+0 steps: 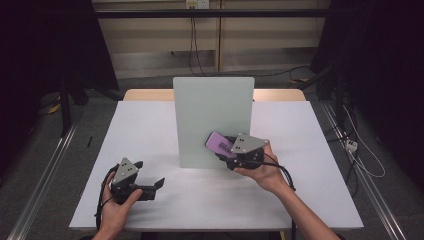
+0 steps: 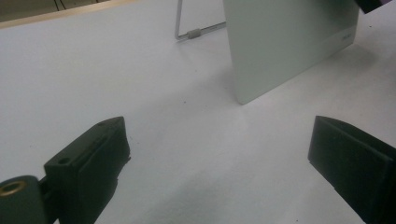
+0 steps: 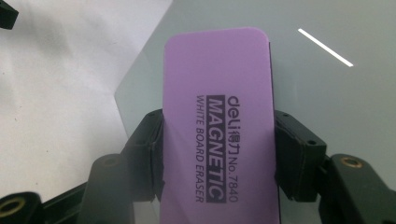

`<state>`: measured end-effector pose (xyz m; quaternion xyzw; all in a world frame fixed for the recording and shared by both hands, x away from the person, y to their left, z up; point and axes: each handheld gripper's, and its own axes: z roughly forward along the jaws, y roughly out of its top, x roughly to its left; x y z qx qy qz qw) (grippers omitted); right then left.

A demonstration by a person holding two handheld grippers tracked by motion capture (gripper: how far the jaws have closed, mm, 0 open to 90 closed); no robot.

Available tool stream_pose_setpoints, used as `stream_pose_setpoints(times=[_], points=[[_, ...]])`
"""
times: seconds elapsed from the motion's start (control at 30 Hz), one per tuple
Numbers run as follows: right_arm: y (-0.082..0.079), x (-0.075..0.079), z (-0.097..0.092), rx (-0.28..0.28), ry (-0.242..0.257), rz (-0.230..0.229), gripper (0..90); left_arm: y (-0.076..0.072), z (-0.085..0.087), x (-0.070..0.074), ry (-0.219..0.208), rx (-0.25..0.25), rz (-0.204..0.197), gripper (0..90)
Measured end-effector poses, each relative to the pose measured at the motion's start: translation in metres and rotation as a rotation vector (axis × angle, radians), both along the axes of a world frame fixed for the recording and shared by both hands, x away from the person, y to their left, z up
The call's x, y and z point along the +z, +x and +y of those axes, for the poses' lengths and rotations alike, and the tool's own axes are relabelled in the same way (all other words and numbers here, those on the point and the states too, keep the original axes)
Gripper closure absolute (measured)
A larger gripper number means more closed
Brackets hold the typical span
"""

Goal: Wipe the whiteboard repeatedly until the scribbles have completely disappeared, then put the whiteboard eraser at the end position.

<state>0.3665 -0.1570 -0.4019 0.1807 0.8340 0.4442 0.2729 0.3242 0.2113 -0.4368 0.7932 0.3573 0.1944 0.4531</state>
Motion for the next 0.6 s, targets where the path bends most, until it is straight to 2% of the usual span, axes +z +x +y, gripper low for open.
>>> stream_pose_setpoints(times=[0.17, 0.23, 0.43, 0.6], points=[[-0.001, 0.01, -0.013, 0.001, 0.079, 0.075, 41.6, 0.001, -0.001, -0.001, 0.004, -0.003, 0.005, 5.0], [-0.002, 0.012, -0.015, 0.009, 0.096, 0.096, 41.6, 0.001, -0.003, -0.001, 0.001, -0.005, 0.007, 5.0], [-0.004, 0.009, -0.013, 0.022, 0.098, 0.146, 41.6, 0.001, -0.002, -0.001, 0.002, -0.003, 0.006, 5.0], [-0.004, 0.011, -0.012, 0.035, 0.084, 0.167, 41.6, 0.002, -0.002, -0.002, -0.004, -0.003, 0.012, 5.0]])
